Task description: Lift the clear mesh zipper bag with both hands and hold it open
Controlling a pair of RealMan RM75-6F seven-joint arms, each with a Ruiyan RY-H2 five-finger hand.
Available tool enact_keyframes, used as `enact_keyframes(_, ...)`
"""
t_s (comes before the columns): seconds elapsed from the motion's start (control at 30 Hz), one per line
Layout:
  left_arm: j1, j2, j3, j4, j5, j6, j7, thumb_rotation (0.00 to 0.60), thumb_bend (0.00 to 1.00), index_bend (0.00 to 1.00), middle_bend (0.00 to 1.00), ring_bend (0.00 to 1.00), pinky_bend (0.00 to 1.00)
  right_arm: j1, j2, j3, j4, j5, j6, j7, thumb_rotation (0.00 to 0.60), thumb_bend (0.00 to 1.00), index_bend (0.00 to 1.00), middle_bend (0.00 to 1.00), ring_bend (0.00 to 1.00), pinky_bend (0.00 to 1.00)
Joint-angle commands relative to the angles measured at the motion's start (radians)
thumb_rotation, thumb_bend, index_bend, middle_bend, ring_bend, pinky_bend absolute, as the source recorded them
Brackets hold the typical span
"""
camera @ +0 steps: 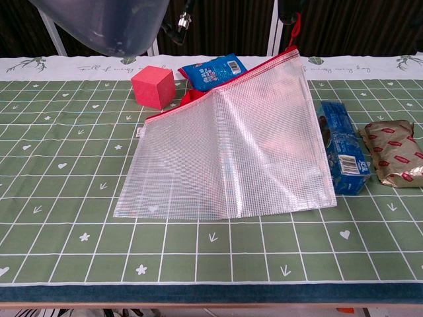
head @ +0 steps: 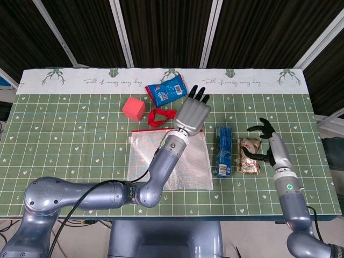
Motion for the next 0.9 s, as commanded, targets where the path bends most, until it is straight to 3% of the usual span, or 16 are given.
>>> enact_keyframes(0.03,-0.008,0.010,0.001,-0.013,-0.009,0.007,-0.005,0.600,0.48,0.62,0.20,0.00,0.00,0.140,-0.067,0.072,-0.024,0.189,0.004,-0.077,0.600,0.36,0.36,0.09,0.00,0.23)
enact_keyframes(0.4,-0.031,0.042,0.013,-0.047,-0.036,0.026,-0.027,0.600,0.48,0.62,0.20,0.00,0.00,0.314,-0.196,0.113,0.007,0.420,0.097,-0.153,0.600,0.38,0.39,0.10,0.00,0.23)
enact_keyframes(0.9,-0.061,0.076,0.046,-0.067,-0.066,0.039,-0.073,0.600,0.48,0.62,0.20,0.00,0.00,0.386,-0.278,0.138,0.076,0.526,0.154,-0.178,0.600,0.43,0.48,0.13,0.00,0.23)
